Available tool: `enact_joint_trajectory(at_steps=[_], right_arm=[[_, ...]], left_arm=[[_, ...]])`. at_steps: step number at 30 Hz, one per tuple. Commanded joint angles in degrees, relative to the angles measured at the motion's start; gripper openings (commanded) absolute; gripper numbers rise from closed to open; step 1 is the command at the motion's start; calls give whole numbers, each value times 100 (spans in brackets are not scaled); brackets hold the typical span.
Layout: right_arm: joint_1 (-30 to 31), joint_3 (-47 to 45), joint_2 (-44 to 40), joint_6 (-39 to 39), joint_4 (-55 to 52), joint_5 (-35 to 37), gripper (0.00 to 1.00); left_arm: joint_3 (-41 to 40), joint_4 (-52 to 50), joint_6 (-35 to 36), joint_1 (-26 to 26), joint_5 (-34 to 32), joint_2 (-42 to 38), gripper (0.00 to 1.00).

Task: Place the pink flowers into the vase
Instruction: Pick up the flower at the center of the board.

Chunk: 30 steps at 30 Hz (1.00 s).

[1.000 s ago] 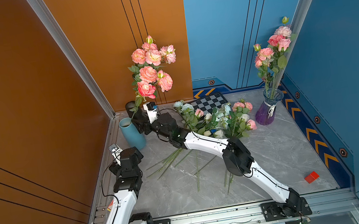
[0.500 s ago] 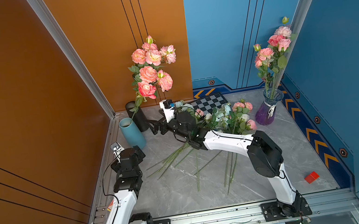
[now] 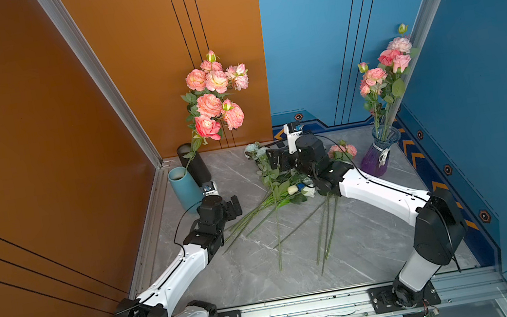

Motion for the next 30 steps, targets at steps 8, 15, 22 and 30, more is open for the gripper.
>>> enact_joint_trajectory(at_steps=[8,15,22,30], right_arm=[[-936,-719,-287,984,-2532,156,100],[-1427,-1393,-234,1179,-2759,-43,97],[-1494,-1427,174,1187,-2700,-354,78],[-1594,-1264,582,1183,-2492,-515,68]], left_arm=[[798,477,608,-1014,629,1118,99],[1315,477,1020,-1595,930,1536,99],[1603,478,1071,-1996,868,1940,99],[1770,481,1207,-2281,845,2157,99]])
